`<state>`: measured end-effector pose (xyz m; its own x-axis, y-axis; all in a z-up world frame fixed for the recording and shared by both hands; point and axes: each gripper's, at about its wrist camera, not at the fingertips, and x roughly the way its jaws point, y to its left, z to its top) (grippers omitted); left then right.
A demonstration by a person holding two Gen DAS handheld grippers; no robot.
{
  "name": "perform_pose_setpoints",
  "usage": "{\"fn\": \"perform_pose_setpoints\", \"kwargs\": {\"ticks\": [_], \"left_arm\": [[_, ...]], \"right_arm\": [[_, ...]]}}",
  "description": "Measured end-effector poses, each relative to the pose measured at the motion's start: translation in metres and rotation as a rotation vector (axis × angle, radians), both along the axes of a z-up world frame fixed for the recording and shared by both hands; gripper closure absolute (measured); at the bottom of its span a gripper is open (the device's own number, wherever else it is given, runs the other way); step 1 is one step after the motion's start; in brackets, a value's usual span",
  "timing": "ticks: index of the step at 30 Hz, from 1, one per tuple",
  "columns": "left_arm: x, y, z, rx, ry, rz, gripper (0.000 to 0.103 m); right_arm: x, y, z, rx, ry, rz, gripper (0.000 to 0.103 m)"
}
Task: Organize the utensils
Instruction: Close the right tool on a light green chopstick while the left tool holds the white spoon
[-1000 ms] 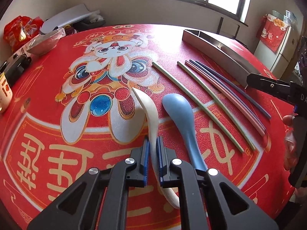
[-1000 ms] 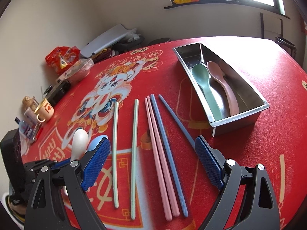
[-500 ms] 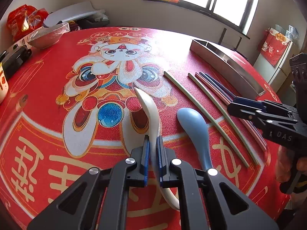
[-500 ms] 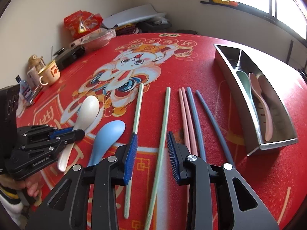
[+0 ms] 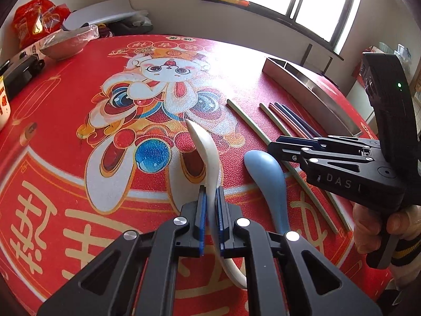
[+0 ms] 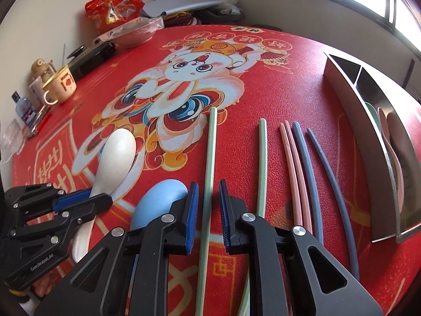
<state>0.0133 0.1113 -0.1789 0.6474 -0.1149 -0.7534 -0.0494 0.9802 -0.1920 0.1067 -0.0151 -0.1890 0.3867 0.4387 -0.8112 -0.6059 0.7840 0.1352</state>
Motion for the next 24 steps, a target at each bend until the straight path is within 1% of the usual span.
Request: {"fn": "perform_pose_setpoints", "kwargs": {"ticks": [5, 6, 12, 16, 20, 22, 24], "left_arm": [[0.0, 0.0, 0.0, 0.004, 0.0, 0.002, 0.094], [0.0, 0.0, 0.0, 0.006, 0.0, 0.002, 0.094], [0.001, -0.002, 0.0, 0.017, 0.001, 0.003, 0.094], [0.001, -0.002, 0.0, 0.015, 0.001, 0.003, 0.094], [0.0, 0.0, 0.001, 0.004, -0.003, 0.007, 0.096], [-0.001, 0.003, 0.001, 0.003, -0.006, 0.03, 0.096], [-0.003, 0.008, 0.001, -0.021, -0.009, 0.048, 0.096]], "right_arm": [[-0.002, 0.006, -0.001, -0.022, -0.047, 0.008, 0.089], [-0.003, 0.006, -0.001, -0.018, -0.045, 0.011, 0.096], [-0.008, -0.001, -0.001, 0.004, -0.033, 0.023, 0.097], [-0.009, -0.013, -0.001, 0.052, -0.006, 0.001, 0.097], [-0.01, -0.027, 0.004, 0.128, 0.011, -0.028, 0.097], [-0.011, -0.034, 0.006, 0.16, 0.018, -0.037, 0.097], [-0.012, -0.042, 0.009, 0.201, 0.023, -0.048, 0.097]]}}
